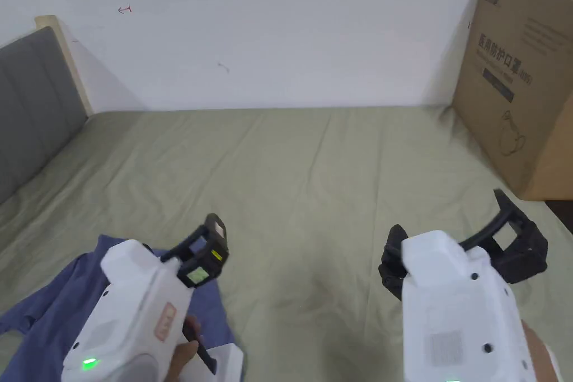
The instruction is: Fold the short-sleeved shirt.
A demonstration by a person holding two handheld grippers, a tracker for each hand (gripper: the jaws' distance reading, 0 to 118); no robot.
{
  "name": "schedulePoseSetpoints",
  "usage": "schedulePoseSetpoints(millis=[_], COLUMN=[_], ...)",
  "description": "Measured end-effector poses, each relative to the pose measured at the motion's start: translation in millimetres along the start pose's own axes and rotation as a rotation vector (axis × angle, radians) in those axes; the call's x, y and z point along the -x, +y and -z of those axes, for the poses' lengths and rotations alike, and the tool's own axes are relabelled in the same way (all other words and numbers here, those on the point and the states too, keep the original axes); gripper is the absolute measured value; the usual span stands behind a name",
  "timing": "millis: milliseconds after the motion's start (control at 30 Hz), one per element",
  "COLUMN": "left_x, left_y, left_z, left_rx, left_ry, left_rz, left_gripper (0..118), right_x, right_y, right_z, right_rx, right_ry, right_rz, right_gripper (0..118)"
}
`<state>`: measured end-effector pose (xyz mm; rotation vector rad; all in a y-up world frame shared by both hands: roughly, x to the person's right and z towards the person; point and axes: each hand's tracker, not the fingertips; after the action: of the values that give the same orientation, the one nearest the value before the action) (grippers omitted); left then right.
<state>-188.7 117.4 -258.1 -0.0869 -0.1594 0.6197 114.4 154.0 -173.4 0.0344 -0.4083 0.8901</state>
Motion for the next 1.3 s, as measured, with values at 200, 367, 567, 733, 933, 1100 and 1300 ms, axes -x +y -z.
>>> schedulePoseSetpoints(millis=[200, 367, 567, 733, 933, 1100, 1300], left_x=[55, 20, -41, -49, -42, -44, -42], left_y=[-11, 7, -8, -22, -24, -24, -26], left_z=[5, 1, -2, -2, -2, -4, -5], left_rx=[0.063, 0.055, -0.064, -0.080, -0.052, -0.058, -0.069], left_ry=[-0.092, 0.123, 0.164, 0.144, 0.103, 0.100, 0.111], left_rz=[-0.966, -0.191, 0.643, 0.786, 0.734, 0.724, 0.743], left_gripper=[118, 118, 118, 118, 118, 118, 118], right_x=[23, -7, -33, -34, -31, -32, -32], right_y=[-8, -7, -35, -40, -37, -36, -37], right_z=[-12, -3, 14, 16, 14, 12, 11], right_rx=[-0.218, 0.006, 0.180, 0.203, 0.191, 0.195, 0.202], right_ry=[-0.178, 0.038, 0.228, 0.245, 0.259, 0.258, 0.254], right_rz=[-0.372, 0.143, 0.752, 0.824, 0.797, 0.798, 0.804], right_gripper=[117, 117, 117, 117, 117, 117, 117])
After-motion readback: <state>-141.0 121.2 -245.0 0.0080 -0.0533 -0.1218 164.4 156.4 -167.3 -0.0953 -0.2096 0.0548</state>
